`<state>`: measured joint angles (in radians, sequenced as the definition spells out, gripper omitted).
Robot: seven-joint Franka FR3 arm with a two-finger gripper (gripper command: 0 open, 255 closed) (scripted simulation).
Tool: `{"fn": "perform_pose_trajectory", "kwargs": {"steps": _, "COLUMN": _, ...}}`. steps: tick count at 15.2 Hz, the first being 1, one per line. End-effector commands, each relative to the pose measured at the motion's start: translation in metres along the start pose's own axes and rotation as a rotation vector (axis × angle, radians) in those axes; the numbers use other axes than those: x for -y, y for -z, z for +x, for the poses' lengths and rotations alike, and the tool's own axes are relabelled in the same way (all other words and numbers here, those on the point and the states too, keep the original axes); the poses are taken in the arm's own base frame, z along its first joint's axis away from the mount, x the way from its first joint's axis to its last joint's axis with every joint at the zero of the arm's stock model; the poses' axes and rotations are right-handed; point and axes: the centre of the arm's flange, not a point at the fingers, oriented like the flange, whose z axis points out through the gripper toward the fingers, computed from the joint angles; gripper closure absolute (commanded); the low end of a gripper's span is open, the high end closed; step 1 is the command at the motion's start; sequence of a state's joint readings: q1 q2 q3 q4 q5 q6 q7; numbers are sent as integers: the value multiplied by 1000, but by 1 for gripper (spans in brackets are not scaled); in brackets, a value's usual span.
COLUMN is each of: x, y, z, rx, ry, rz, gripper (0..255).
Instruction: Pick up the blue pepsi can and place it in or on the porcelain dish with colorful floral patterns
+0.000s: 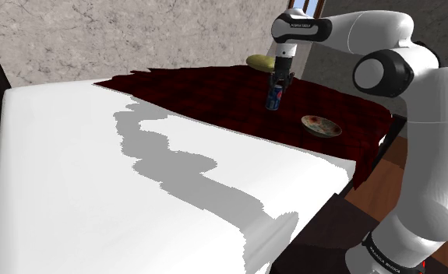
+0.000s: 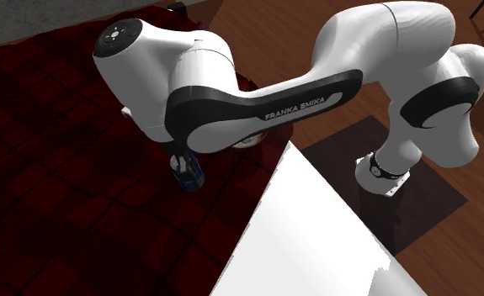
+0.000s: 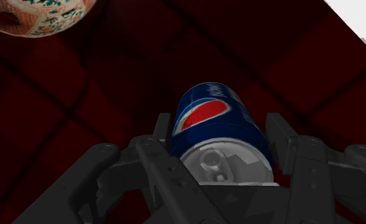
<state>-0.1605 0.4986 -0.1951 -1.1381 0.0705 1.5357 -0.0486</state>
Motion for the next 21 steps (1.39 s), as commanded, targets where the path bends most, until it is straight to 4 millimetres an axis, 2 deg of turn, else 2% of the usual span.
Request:
{"fn": "perform_pose_trajectory", "kwargs": {"steps": 1, "x": -1, "y": 11, "z": 0, "rx": 0, "ry": 0, "rz": 0, "gripper": 255}}
{"fn": "perform_pose_trajectory", "kwargs": {"steps": 8, "x": -1, "y": 46, "z": -4, "rx": 0, "ry": 0, "rz": 0, "gripper": 255}}
{"fn": "perform_pose_trajectory", "kwargs": {"steps": 21, "x": -125, "y": 55, "z": -122, "rx": 0, "ry": 0, "rz": 0, "gripper": 255}}
